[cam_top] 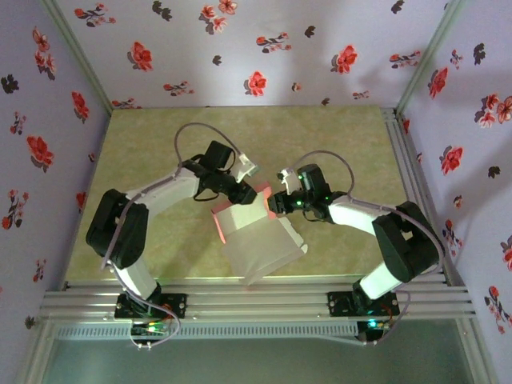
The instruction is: Fold the paper box
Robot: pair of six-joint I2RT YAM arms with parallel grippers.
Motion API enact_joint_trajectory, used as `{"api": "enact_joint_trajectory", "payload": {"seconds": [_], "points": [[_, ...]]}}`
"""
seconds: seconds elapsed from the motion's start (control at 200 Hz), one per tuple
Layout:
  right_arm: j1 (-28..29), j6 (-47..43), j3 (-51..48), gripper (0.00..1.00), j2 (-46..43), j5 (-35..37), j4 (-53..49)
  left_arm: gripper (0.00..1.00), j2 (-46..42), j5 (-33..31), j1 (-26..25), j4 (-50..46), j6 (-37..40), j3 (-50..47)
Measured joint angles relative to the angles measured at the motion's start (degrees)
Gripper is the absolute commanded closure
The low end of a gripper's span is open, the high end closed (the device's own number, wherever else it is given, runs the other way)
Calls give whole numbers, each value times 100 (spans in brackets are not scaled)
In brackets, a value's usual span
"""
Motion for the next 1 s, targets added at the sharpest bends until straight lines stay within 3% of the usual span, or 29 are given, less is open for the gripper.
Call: {"api": "enact_joint_trajectory", "payload": {"seconds": [0.325, 0.495, 0.68, 0.8, 1.0], "points": [[101, -111, 179, 65, 153, 229, -31, 64, 448, 697, 317, -306, 22, 372], [179, -181, 321, 68, 291, 363, -61, 54, 658, 981, 424, -415, 26, 468], [212, -264, 468, 70, 409, 446, -142, 49, 833, 1239, 560, -474, 22, 581], [243, -313, 584, 70, 450, 487, -273, 50, 866, 1344, 621, -505, 22, 605], [315, -417, 761, 70, 472, 623, -575, 61, 892, 1320, 654, -581, 44, 651]]}}
